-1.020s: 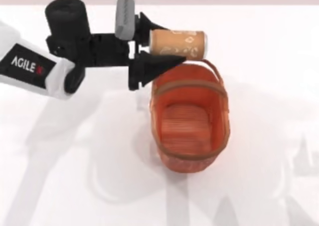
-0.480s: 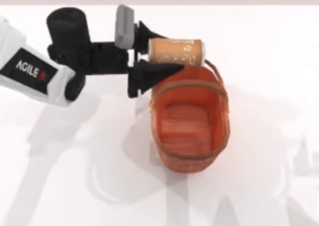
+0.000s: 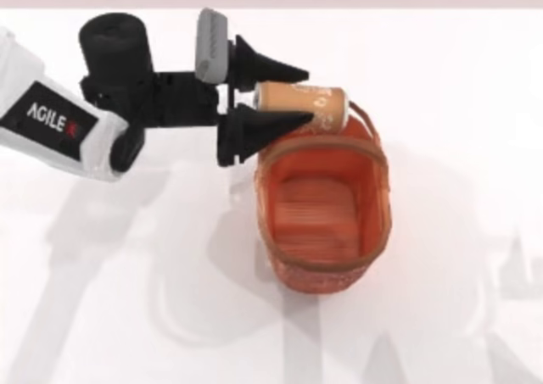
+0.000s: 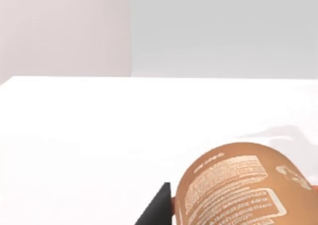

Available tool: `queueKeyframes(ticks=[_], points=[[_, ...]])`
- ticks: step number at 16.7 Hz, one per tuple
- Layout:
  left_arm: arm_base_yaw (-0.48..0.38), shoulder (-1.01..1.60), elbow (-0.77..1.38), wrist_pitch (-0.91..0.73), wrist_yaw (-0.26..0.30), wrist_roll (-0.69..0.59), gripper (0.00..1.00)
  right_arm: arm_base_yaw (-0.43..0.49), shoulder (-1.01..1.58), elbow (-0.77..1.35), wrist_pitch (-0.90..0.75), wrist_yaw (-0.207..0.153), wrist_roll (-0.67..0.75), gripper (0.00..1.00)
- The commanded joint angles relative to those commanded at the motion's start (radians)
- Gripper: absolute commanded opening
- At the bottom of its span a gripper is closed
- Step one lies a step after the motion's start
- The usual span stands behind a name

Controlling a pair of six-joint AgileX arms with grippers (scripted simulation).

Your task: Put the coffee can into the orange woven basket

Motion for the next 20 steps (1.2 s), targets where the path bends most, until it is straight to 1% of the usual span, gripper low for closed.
queueKeyframes(ticks=[2, 3, 13, 14, 16, 18, 20], points=[[0.000, 0.000, 0.000, 0.000, 0.000, 0.000, 0.98, 0.000, 0.000, 0.000, 0.000, 0.000, 0.000, 1.00], [0.000, 0.000, 0.000, 0.000, 0.000, 0.000, 1.00, 0.000, 0.000, 0.000, 0.000, 0.000, 0.000, 1.00], [-0.002, -0.009, -0.002, -0.004, -0.007, -0.001, 1.00, 0.005, 0.010, 0.010, -0.010, -0.001, -0.006, 1.00], [0.002, -0.028, -0.009, -0.012, -0.020, -0.005, 1.00, 0.014, 0.030, 0.030, -0.029, -0.002, -0.019, 1.00], [0.018, -0.094, -0.032, -0.041, -0.065, -0.018, 1.00, 0.043, 0.101, 0.102, -0.094, -0.004, -0.060, 1.00], [0.041, -0.200, -0.072, -0.088, -0.133, -0.035, 1.00, 0.083, 0.214, 0.215, -0.188, -0.005, -0.119, 1.00], [0.069, -0.340, -0.128, -0.150, -0.216, -0.056, 1.00, 0.131, 0.367, 0.370, -0.304, -0.005, -0.193, 1.00]])
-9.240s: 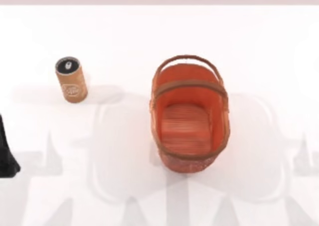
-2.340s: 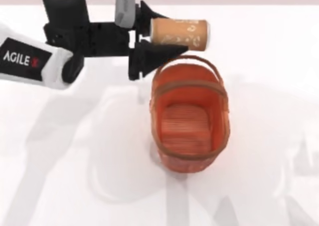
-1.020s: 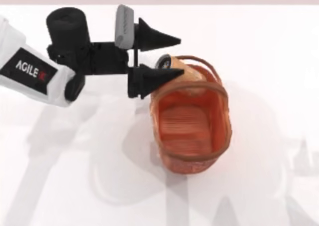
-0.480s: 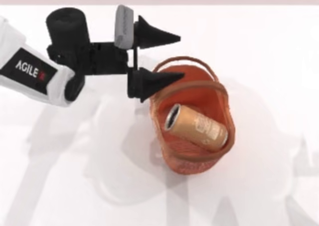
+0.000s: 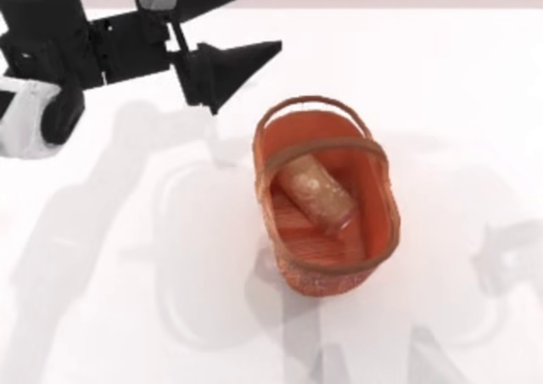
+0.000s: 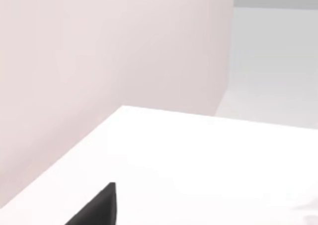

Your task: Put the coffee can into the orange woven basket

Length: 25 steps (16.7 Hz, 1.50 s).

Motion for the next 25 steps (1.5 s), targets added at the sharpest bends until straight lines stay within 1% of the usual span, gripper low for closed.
queueKeyframes(ticks=[2, 4, 9, 13, 16, 19, 21, 23, 25], points=[[0.032, -0.168, -0.076, -0.079, -0.097, -0.021, 1.00, 0.055, 0.187, 0.191, -0.134, 0.001, -0.085, 1.00], [0.065, -0.358, -0.171, -0.175, -0.206, -0.042, 1.00, 0.115, 0.401, 0.411, -0.281, 0.003, -0.179, 1.00], [0.147, -0.892, -0.471, -0.452, -0.502, -0.072, 1.00, 0.274, 0.978, 1.003, -0.668, 0.007, -0.427, 1.00], [0.200, -1.326, -0.714, -0.656, -0.726, -0.062, 1.00, 0.393, 1.405, 1.455, -0.953, 0.009, -0.609, 1.00], [0.230, -1.599, -0.863, -0.771, -0.868, -0.037, 1.00, 0.465, 1.665, 1.723, -1.128, 0.009, -0.721, 1.00], [0.250, -1.786, -0.970, -0.845, -0.977, -0.009, 1.00, 0.518, 1.847, 1.910, -1.257, 0.009, -0.801, 1.00], [0.258, -1.859, -1.012, -0.872, -1.023, 0.006, 1.00, 0.540, 1.920, 1.984, -1.311, 0.009, -0.835, 1.00], [0.261, -1.890, -1.030, -0.882, -1.042, 0.014, 1.00, 0.549, 1.950, 2.015, -1.335, 0.009, -0.849, 1.00], [0.261, -1.890, -1.030, -0.882, -1.042, 0.014, 1.00, 0.549, 1.950, 2.015, -1.335, 0.009, -0.849, 1.00]])
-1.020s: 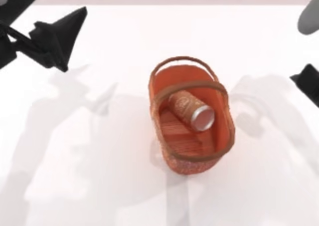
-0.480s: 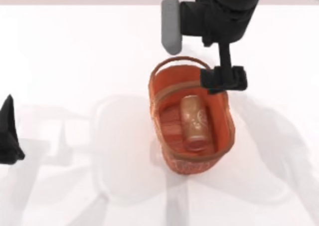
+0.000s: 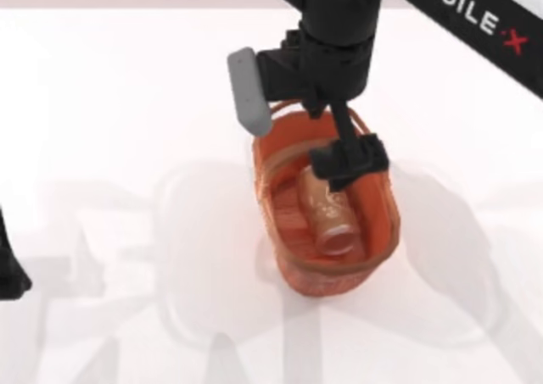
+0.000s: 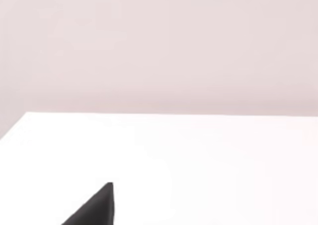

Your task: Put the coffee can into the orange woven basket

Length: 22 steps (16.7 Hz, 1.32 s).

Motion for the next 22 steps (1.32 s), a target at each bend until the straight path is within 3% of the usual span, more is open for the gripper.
queueKeyframes(ticks=[14, 22], points=[[0.000, 0.000, 0.000, 0.000, 0.000, 0.000, 1.00, 0.001, -0.034, -0.141, 0.106, 0.000, 0.000, 1.00], [0.000, 0.000, 0.000, 0.000, 0.000, 0.000, 1.00, 0.001, -0.034, -0.141, 0.106, 0.000, 0.000, 0.40]])
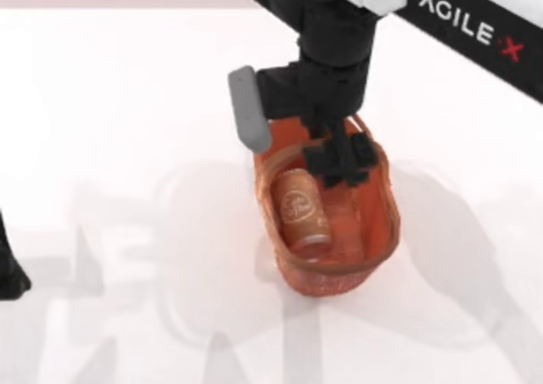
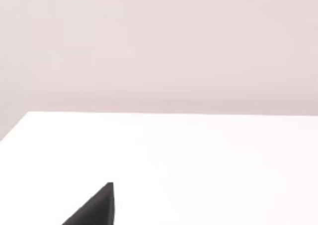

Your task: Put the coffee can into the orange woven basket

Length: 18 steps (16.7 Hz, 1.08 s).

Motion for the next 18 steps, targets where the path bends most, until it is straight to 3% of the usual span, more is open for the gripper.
queueKeyframes(ticks=[5, 18], points=[[0.000, 0.000, 0.000, 0.000, 0.000, 0.000, 1.00, 0.000, 0.000, 0.000, 0.000, 0.000, 0.000, 0.02], [0.000, 0.000, 0.000, 0.000, 0.000, 0.000, 1.00, 0.000, 0.000, 0.000, 0.000, 0.000, 0.000, 0.00]])
